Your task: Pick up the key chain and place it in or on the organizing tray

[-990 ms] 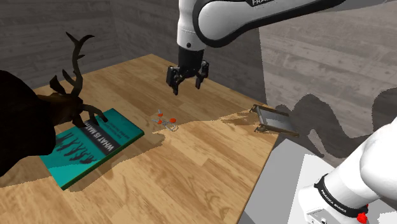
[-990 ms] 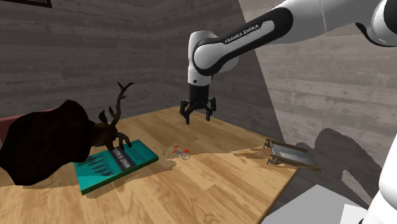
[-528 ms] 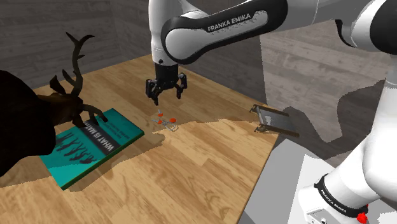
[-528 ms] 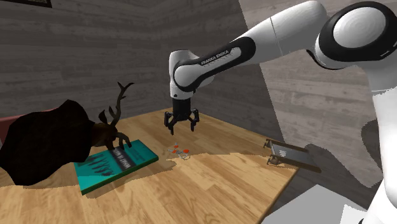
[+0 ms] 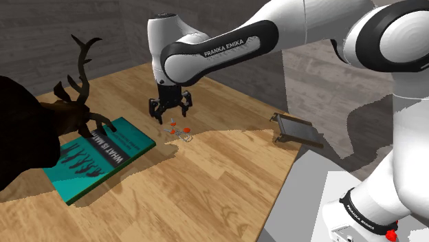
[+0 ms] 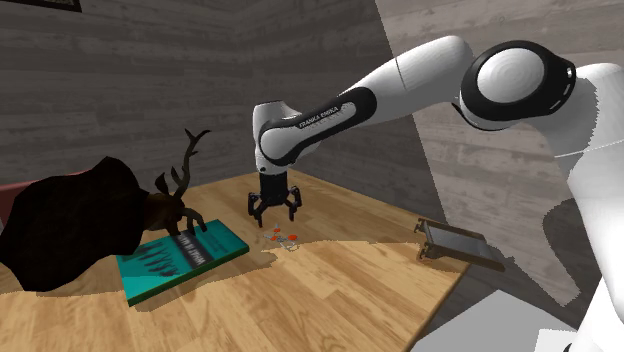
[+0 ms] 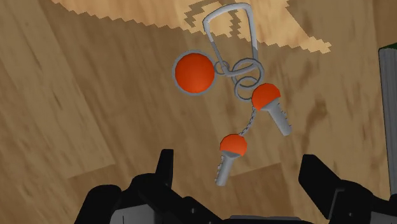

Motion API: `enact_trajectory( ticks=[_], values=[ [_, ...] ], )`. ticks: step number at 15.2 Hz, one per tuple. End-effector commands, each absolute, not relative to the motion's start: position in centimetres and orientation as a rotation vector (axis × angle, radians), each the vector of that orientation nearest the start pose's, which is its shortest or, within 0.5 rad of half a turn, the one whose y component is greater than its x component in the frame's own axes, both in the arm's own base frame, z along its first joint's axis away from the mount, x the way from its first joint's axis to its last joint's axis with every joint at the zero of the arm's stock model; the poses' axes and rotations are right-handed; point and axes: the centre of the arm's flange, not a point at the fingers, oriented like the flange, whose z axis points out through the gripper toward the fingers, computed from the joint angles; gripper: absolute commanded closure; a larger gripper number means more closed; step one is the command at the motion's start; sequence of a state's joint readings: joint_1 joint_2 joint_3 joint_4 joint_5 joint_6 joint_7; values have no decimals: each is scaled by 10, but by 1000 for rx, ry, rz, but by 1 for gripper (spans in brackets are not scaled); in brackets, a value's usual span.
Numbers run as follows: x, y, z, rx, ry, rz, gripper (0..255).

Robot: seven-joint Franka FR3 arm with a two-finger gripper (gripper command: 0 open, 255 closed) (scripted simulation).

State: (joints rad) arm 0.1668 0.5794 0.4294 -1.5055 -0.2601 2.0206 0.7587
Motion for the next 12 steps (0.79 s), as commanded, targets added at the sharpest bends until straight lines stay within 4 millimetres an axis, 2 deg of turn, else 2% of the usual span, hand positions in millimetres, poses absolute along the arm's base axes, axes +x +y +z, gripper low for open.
enact_trajectory(
  ticks=[1, 2, 10, 11, 12],
  values=[
    [612, 338, 341, -3144, 172, 7, 0],
    [612, 338, 332, -3144, 172, 7, 0],
    [612, 338, 332, -3144, 172, 7, 0],
    [612, 338, 332, -3144, 172, 7, 255],
    [612, 338, 332, -3144, 172, 7, 255]
  ],
)
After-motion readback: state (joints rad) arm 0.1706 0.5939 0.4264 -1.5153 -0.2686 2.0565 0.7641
